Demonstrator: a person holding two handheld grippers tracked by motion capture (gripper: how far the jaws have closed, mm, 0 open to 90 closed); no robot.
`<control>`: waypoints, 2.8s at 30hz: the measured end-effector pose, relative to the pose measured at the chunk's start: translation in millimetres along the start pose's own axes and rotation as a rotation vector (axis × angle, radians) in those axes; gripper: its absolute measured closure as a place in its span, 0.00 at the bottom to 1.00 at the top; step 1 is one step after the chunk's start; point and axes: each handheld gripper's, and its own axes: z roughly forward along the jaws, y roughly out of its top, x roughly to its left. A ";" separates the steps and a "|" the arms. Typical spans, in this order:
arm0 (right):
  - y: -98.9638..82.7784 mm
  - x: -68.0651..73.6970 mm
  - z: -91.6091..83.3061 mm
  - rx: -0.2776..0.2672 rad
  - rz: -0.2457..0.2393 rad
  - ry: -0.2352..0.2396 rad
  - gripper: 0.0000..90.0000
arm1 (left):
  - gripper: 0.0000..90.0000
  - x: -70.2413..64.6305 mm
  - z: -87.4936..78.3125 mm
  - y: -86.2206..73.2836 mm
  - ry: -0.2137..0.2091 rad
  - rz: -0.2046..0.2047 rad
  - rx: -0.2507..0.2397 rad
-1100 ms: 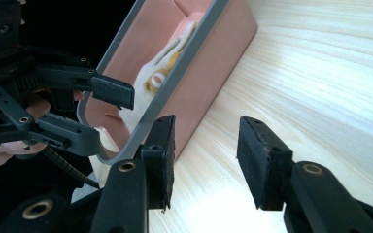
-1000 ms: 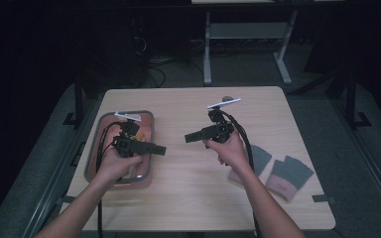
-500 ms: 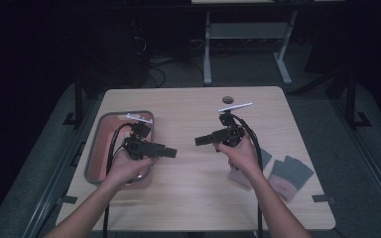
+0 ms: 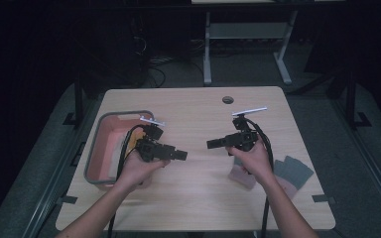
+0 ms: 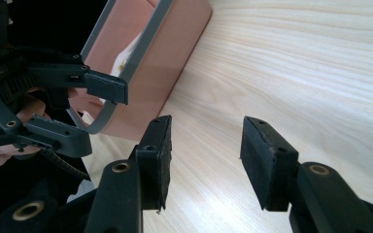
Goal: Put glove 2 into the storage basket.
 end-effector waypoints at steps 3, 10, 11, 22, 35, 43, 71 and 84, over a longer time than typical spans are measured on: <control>-3.3 -2.6 -5.2 -0.003 0.001 -0.006 0.60 | 0.35 -3.9 4.3 0.0 -0.010 0.007 0.001; -10.5 -7.3 -18.8 -0.015 -0.004 -0.028 0.60 | 0.34 -9.5 10.7 1.6 -0.017 0.019 -0.004; -11.2 -7.7 -20.5 -0.018 -0.004 -0.029 0.60 | 0.34 -11.8 13.0 2.6 -0.024 0.029 -0.005; -25.6 -21.3 -41.0 -0.046 0.017 -0.068 0.59 | 0.33 -23.9 28.8 4.2 -0.048 0.052 -0.006; -37.4 -36.4 -66.8 -0.065 0.035 -0.129 0.59 | 0.32 -38.7 50.0 7.5 -0.072 0.074 -0.009; -48.5 -45.8 -77.9 -0.066 0.038 -0.163 0.57 | 0.30 -45.2 59.9 7.4 -0.076 0.087 -0.007; -95.0 -84.0 -113.0 -0.088 0.086 -0.327 0.55 | 0.28 -64.4 98.2 2.1 -0.116 0.127 -0.003; -114.7 -96.8 -120.8 -0.066 0.097 -0.413 0.58 | 0.27 -67.6 110.4 -1.1 -0.118 0.135 0.005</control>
